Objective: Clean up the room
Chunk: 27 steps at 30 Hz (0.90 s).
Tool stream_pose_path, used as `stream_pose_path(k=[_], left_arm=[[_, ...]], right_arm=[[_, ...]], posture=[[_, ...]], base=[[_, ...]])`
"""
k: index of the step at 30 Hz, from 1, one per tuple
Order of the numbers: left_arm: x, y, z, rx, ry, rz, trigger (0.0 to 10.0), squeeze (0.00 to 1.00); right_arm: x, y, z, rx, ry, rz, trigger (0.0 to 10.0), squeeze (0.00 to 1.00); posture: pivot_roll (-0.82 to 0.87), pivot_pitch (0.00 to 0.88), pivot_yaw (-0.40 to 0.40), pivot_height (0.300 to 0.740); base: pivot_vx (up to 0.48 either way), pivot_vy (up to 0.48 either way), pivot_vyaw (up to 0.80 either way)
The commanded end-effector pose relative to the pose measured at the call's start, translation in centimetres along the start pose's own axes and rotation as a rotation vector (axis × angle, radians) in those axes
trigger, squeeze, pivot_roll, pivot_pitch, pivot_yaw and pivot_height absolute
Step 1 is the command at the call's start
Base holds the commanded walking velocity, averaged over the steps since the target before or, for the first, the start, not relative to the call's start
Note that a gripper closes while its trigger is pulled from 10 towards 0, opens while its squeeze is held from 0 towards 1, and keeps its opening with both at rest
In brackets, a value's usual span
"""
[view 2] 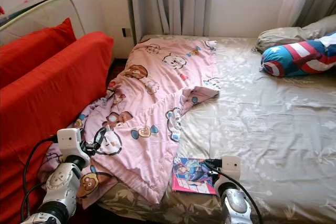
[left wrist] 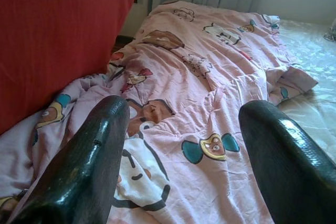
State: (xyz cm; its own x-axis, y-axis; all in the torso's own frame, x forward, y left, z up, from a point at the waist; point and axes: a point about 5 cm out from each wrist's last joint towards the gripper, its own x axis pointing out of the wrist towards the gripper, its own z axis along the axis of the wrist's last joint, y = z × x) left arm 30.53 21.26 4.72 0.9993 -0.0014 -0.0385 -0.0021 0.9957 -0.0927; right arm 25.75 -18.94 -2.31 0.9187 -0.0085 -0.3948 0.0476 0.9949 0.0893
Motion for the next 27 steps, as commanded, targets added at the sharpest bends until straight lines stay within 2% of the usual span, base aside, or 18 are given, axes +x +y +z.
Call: stream_pose_path(k=[1,3,4,6,12,18,27], left_arm=[[0.1,-0.5,0.0,-0.008,-0.008,-0.011,10.0,0.00],[0.1,-0.6,0.1,-0.014,-0.016,-0.015,10.0,0.00],[0.1,-0.7,0.2,-0.015,-0.017,-0.018,10.0,0.00],[0.1,-0.8,0.2,-0.016,-0.019,-0.021,10.0,0.00],[0.2,-0.9,0.4,-0.021,-0.030,-0.027,10.0,0.00],[0.3,-1.0,0.5,-0.019,-0.038,-0.028,10.0,0.00],[1.5,-1.3,2.2,-0.022,-0.088,-0.027,10.0,0.00]], right_arm=[[1.4,0.9,4.3,-0.073,-0.196,0.027,10.0,0.00],[2.4,2.2,8.8,-0.105,-0.378,0.048,10.0,0.00],[2.5,2.5,10.0,-0.108,-0.431,0.048,10.0,0.00],[2.6,2.6,10.9,-0.102,-0.474,0.040,10.0,0.00],[2.2,2.5,11.3,-0.103,-0.532,-0.006,10.0,0.00],[2.0,2.2,10.8,-0.091,-0.520,-0.037,10.0,0.00],[2.4,1.4,10.9,-0.037,-0.480,-0.083,10.0,0.00]], posture=[[-0.03,0.000,0.016,0.740],[-0.03,0.000,0.017,0.740],[-0.03,0.000,0.016,0.740],[-0.03,0.000,0.016,0.740],[-0.03,0.000,0.012,0.740],[-0.03,0.000,0.010,0.740],[-0.04,0.000,0.015,0.740]], base=[[0.000,0.000,0.00],[0.000,0.000,0.00],[0.000,0.000,0.00],[0.000,0.000,0.00],[0.000,0.000,0.00],[0.000,0.000,0.00],[0.000,0.000,0.00]])
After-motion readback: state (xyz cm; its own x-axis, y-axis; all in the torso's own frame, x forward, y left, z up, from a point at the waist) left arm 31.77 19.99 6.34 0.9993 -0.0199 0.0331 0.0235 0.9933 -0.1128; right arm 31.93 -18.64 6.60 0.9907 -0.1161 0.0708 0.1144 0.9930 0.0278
